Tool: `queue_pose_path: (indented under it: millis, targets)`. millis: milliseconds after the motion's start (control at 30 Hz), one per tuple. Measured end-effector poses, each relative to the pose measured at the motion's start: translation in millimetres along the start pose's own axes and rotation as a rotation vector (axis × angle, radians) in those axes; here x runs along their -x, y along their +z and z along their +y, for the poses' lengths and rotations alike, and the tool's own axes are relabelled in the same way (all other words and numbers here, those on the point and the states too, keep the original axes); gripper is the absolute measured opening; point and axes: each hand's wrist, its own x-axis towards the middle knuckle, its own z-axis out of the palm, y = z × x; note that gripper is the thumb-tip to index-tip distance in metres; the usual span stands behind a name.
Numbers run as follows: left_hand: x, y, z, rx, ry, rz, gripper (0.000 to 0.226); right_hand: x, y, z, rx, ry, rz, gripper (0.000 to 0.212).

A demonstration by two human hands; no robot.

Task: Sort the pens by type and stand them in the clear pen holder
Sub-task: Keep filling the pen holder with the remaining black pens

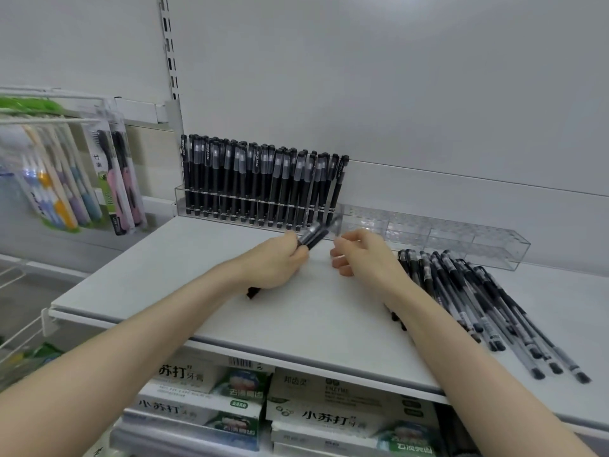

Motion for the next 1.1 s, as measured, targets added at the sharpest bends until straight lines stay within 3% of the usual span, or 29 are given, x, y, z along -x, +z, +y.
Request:
queue_pose_path:
  millis: [100, 233, 367, 533, 600, 800, 900, 1100]
  targets:
    - [11, -9, -1, 0.47, 0.11, 0.019, 0.016, 5, 3, -9, -0.134, -0.062, -0.055, 0.041]
    - [18, -14, 1, 0.737, 0.267, 0.06, 0.015, 8, 8, -28, -0.309, -0.203, -0.021, 0.035]
    - [14, -18, -4, 0.772, 0.31, 0.007, 0.015, 5, 13, -48, -0.357, -0.336, 0.087, 0.008]
    - [-8, -36, -16, 0.66, 0.194, 0.109, 0.019, -17, 14, -63, -0.384, -0.352, 0.297, 0.006]
    - [-18, -45, -25, 0.652, 0.167, 0.17, 0.021, -30, 14, -63, -0.25, -0.365, 0.391, 0.014]
    - [-42, -54, -42, 0.837, 0.084, 0.122, 0.024, -59, 19, -56, 0.117, -0.42, 0.456, 0.077]
    - [-46, -51, -44, 0.927, 0.099, 0.11, 0.017, -66, 24, -58, 0.21, -0.513, 0.483, 0.071]
    - [-43, -45, -51, 0.952, 0.127, 0.132, 0.019, -82, 28, -60, 0.175, -0.604, 0.588, 0.06]
